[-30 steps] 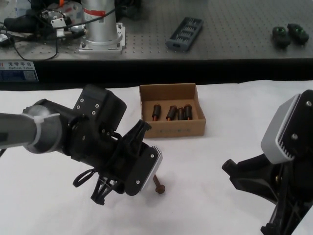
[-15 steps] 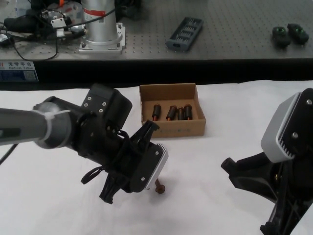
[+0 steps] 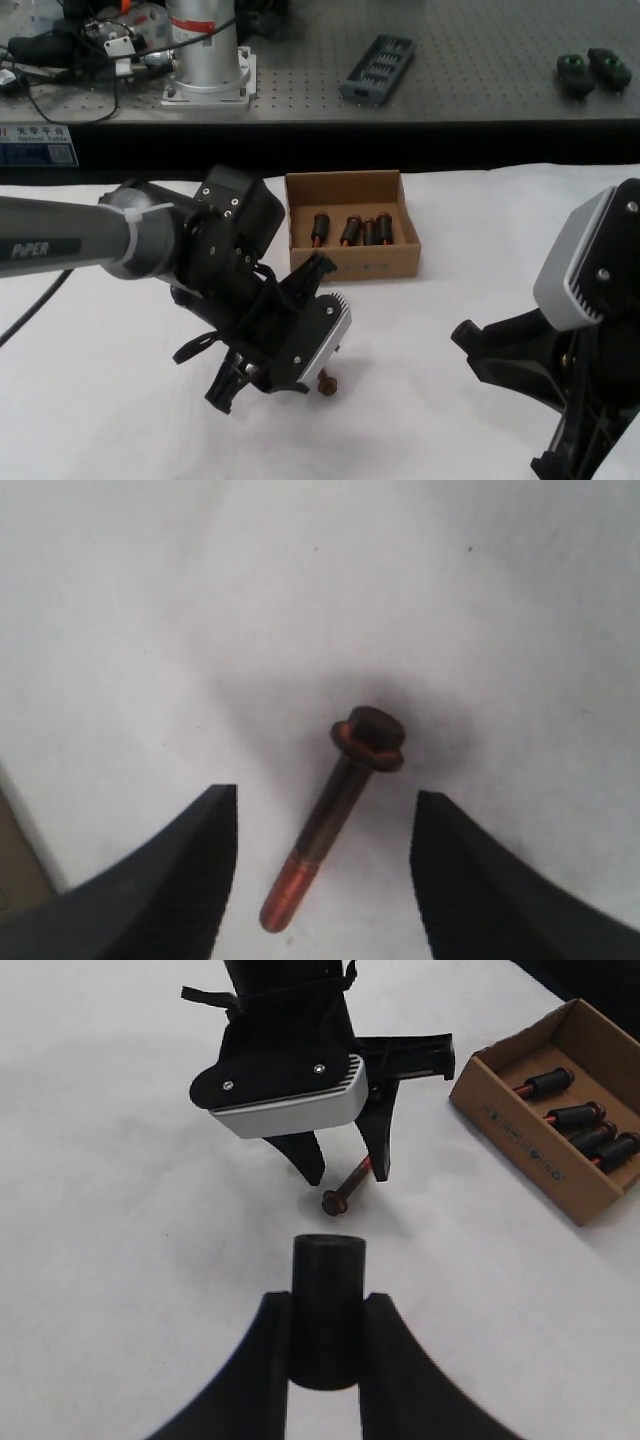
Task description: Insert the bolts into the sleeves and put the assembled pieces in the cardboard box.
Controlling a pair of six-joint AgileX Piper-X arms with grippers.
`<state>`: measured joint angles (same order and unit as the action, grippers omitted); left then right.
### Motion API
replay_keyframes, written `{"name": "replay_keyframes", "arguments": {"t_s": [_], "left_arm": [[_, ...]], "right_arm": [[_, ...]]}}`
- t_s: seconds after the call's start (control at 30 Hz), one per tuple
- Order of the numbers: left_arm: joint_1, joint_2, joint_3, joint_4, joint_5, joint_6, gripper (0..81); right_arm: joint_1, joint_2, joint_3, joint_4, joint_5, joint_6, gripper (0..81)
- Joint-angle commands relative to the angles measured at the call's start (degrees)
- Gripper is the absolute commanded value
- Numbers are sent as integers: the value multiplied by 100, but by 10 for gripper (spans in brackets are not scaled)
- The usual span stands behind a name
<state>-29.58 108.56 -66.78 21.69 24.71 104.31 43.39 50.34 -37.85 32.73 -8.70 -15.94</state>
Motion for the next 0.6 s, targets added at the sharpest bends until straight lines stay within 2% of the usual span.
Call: {"name": "replay_keyframes", "arguments": {"t_s": [0.0,0.4,0.57], "left_arm": [[-36,41,-61,293,192,292,389],[-36,416,-210,77,404,367,387],[-36,597,-531,101,378,378,323]], "right_arm": [[12,-75,-19,-116,-89,-37,18],[12,-75,-19,-313,-89,-37,18],[12,-75,-19,-311,-89,-82,18]]}}
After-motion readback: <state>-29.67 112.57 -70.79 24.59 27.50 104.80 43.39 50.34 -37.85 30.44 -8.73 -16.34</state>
